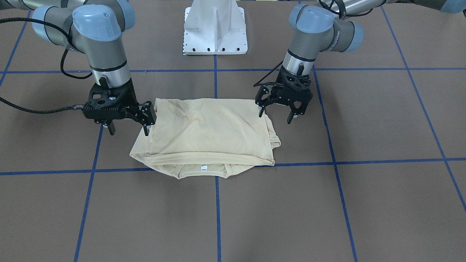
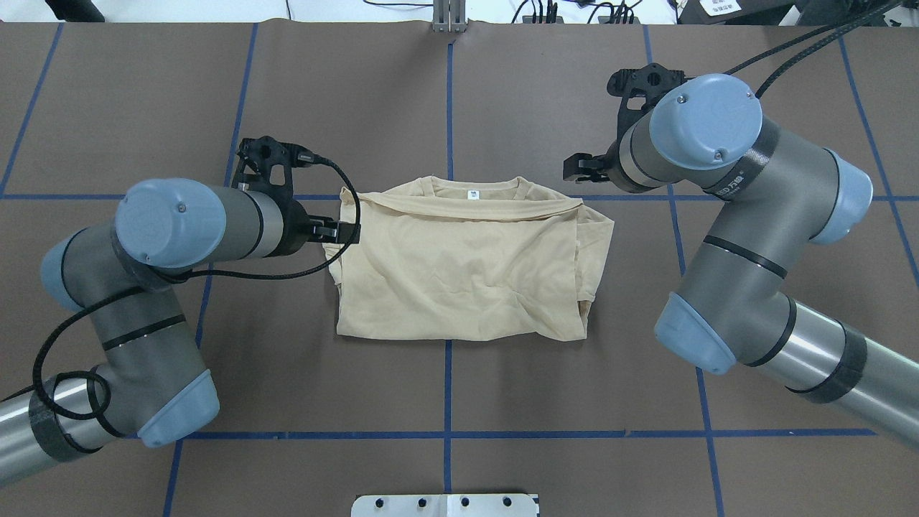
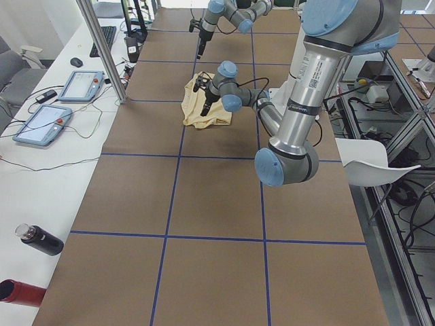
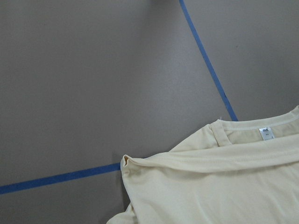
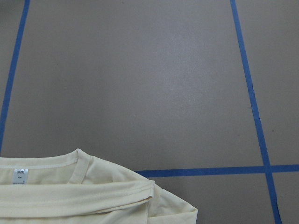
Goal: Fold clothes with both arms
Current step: 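Lower the left gripper to the folded shirt's side while the right gripper rises away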
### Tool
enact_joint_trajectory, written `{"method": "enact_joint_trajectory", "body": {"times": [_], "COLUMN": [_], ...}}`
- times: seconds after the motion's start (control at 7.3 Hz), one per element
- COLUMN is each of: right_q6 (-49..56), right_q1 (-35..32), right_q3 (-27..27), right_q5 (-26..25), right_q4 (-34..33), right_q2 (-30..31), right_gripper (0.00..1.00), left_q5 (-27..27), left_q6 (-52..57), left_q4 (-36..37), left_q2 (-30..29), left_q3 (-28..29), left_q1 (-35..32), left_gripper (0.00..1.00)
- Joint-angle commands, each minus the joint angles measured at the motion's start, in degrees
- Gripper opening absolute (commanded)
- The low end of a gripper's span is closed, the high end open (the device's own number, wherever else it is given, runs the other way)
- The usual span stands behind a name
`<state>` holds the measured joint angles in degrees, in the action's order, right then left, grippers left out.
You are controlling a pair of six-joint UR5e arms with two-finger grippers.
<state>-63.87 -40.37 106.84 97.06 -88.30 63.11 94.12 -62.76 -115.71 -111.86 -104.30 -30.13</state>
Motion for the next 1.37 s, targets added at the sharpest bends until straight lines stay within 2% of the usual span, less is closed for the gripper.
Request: {"method": "enact_joint_trajectory", "body": {"times": [0.0,0.14,0.27,0.96,1.23], "right_q6": [0.06,0.06,0.06,0.06,0.06], "right_q1": [0.03,0.03,0.03,0.12,0.12], "right_q3": [0.04,0.04,0.04,0.04,0.04], "right_q5": [-0.03,-0.03,-0.12,-0.38,-0.56], "right_q4": [0.15,0.15,0.15,0.15,0.15], "right_q2": [0.18,0.18,0.18,0.18,0.26], "right_gripper": [0.99,0.99,0.99,0.99,1.0], "left_q5": [-2.7,-2.71,-2.63,-2.63,-2.63], "left_q6": [-6.22,-6.32,-6.23,-5.53,-5.61], "left_q4": [-4.69,-4.7,-4.87,-4.87,-4.87], "left_q2": [2.09,2.09,2.09,2.09,2.18], "left_q3": [0.58,0.85,1.63,3.04,3.13], "left_q1": [7.26,8.58,8.94,8.86,8.86], "left_gripper": [0.93,0.74,0.59,0.57,0.32]}}
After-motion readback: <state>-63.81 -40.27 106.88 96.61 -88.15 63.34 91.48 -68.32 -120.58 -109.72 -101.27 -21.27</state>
